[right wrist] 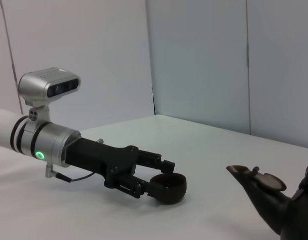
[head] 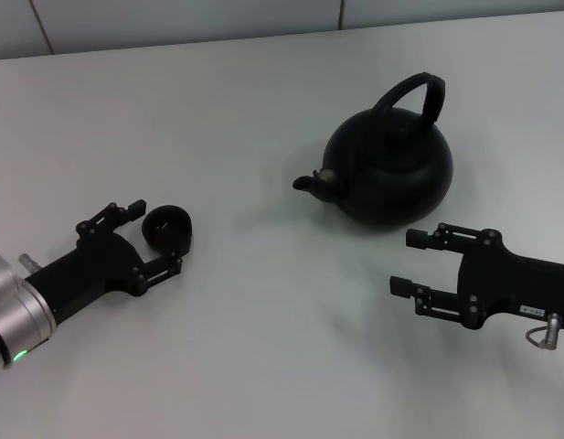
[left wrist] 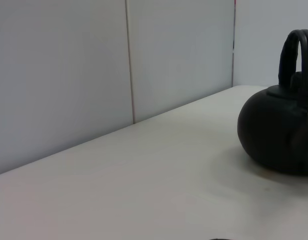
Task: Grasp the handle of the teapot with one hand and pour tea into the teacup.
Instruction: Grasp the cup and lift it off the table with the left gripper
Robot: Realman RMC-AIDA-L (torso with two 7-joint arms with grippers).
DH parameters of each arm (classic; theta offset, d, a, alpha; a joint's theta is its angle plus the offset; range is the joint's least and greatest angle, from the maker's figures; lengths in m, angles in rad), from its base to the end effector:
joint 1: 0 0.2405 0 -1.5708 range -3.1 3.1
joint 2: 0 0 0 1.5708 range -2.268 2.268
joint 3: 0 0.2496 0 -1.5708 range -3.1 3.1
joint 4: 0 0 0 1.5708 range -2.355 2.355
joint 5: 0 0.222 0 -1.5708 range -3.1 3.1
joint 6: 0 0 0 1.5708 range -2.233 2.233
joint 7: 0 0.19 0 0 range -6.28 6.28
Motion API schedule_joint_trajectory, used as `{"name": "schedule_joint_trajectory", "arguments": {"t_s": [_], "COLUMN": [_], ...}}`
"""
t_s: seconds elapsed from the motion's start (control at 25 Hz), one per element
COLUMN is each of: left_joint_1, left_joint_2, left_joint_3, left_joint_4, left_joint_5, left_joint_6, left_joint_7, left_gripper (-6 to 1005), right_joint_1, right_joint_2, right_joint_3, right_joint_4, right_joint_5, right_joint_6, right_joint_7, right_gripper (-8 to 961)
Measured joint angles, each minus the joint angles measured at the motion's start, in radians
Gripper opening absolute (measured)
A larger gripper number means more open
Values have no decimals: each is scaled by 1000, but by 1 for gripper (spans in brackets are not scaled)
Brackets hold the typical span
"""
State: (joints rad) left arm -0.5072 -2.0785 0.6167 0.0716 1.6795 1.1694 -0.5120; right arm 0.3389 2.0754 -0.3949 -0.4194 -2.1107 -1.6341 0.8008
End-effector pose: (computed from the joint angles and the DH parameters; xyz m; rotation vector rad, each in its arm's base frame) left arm -0.3059 0.3338 -0.1114 -2.3953 -0.4063 -0.5596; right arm 0.3177 0.2697 -0.0497 -2.5651 0.4157 0.7448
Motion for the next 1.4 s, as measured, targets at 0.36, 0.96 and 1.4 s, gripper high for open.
{"name": "schedule_joint_trajectory", "arguments": {"t_s": [0.36, 0.96, 1.4], "left_joint_1": [-26, -29, -49], "left_joint_2": [0, 0, 0], "left_joint_3": [1, 0, 4], "left_joint_4": [-18, -18, -34], "left_joint_5": [1, 2, 3], "left_joint_6": [-31, -37, 10], "left_joint_7": [2, 3, 3], "left_gripper": [830, 795, 699], "right_joint_1": [2, 5, 5], "right_joint_2": [-1, 1, 1], "right_joint_3": [1, 1, 2], "right_joint_4": [-3, 3, 1], "right_joint_5": [0, 1, 2], "right_joint_6": [-1, 1, 5], "right_joint_7": [1, 2, 2], "right_gripper": [668, 669, 669]}}
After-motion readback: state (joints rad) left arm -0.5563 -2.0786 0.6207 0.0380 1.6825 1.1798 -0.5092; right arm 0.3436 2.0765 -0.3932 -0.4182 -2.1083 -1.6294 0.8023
